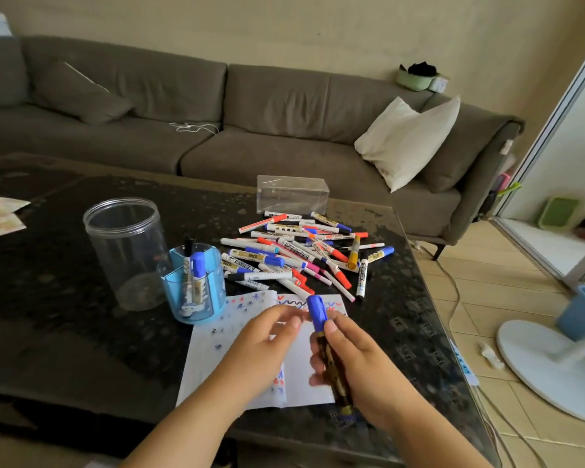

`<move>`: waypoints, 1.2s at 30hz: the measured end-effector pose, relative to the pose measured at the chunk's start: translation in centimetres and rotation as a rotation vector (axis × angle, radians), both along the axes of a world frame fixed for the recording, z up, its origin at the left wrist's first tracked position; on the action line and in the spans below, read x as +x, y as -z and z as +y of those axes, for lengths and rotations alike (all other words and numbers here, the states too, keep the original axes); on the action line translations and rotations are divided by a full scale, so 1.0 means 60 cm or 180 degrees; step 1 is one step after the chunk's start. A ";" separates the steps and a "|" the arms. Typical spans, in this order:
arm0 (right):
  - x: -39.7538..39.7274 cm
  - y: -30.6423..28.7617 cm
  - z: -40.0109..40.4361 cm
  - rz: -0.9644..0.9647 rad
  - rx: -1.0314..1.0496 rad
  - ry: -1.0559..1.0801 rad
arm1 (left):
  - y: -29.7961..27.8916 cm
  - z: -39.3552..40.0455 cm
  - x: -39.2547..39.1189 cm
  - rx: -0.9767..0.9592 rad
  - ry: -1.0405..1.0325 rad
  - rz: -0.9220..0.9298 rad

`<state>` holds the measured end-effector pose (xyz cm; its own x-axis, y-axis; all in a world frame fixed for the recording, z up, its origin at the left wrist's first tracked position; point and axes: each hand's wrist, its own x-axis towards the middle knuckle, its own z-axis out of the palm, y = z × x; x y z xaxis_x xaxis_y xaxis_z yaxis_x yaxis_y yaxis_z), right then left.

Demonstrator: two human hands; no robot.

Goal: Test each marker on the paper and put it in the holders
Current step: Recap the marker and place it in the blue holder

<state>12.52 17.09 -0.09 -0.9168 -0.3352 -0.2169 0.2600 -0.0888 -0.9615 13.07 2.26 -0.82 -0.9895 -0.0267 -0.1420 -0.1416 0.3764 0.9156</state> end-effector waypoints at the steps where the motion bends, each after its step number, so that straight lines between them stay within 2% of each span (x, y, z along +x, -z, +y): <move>1: 0.014 -0.002 -0.007 -0.0184 -0.0239 -0.0098 | -0.001 0.001 0.008 0.0422 -0.0014 -0.0245; 3: 0.031 -0.005 -0.016 -0.0545 -0.0592 -0.0218 | -0.003 0.003 0.025 0.1524 0.0087 -0.0573; 5: 0.042 -0.007 -0.021 -0.0810 -0.0865 -0.0353 | -0.006 0.003 0.039 0.2413 0.0315 -0.0605; 7: 0.048 -0.009 -0.023 -0.1005 -0.1190 -0.0497 | -0.013 0.002 0.048 0.2852 0.0393 -0.0670; 10: 0.054 -0.012 -0.025 -0.0915 -0.1400 -0.0668 | -0.020 -0.001 0.052 0.3001 0.0289 -0.0623; 13: 0.055 -0.011 -0.027 -0.0477 -0.0879 -0.0586 | -0.031 0.001 0.051 0.2650 -0.0003 -0.0438; 17: 0.057 0.003 -0.035 0.0524 0.0876 -0.0394 | -0.027 -0.004 0.037 0.2508 -0.0599 -0.0363; 22: 0.047 0.023 -0.025 0.0628 0.1417 -0.0202 | -0.011 -0.023 0.017 0.2209 -0.1115 -0.0319; 24: 0.037 0.030 -0.020 0.0443 0.1314 -0.0134 | 0.000 -0.030 0.010 0.2031 -0.1300 -0.0273; 27: 0.019 0.030 -0.014 0.0229 0.0881 0.0014 | 0.022 -0.040 0.000 0.1344 -0.1462 -0.0283; 32: -0.016 0.040 -0.002 0.0086 0.0127 0.0446 | 0.056 -0.041 -0.016 0.0541 -0.1145 -0.0057; 36: -0.061 0.055 0.008 -0.0562 -0.0734 0.0697 | 0.077 -0.039 -0.042 -0.0195 -0.0848 0.0215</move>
<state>8.89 17.57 -3.40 -0.9275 -0.1935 -0.3198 0.3709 -0.3700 -0.8518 10.52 -0.09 -5.43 -0.9536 -0.2937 -0.0661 -0.1824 0.3891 0.9029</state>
